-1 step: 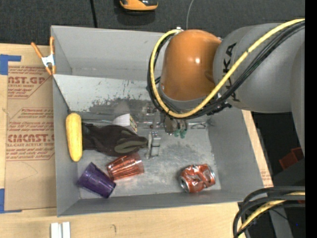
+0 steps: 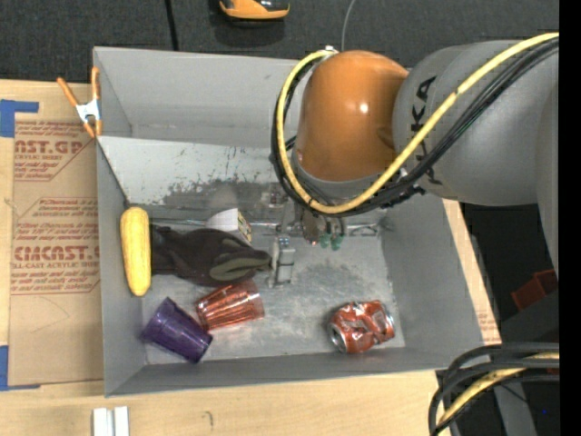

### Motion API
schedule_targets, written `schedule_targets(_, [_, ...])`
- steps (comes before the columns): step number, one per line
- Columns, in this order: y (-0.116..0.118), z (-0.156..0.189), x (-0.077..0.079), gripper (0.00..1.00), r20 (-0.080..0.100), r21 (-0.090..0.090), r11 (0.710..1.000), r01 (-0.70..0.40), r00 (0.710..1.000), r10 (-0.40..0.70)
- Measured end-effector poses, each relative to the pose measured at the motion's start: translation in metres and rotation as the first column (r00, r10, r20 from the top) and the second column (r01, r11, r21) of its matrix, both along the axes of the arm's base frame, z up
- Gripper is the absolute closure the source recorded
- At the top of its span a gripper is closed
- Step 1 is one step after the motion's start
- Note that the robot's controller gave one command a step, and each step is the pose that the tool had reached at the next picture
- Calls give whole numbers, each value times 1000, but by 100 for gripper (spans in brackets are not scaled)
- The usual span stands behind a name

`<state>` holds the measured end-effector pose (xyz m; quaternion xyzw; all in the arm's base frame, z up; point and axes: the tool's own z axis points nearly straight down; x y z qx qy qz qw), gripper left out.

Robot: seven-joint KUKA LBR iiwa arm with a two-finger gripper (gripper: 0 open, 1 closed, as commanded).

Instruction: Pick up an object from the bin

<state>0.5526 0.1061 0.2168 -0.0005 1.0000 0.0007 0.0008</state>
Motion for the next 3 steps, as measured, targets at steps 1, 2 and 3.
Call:
schedule_targets(1, [15,-49,9,0,8,0,999,-51,999,51])
schedule_targets(2, [40,-87,-24,0,-2,-1,998,-67,998,67])
schedule_targets(3, [89,-136,9,0,3,1,998,-68,998,68])
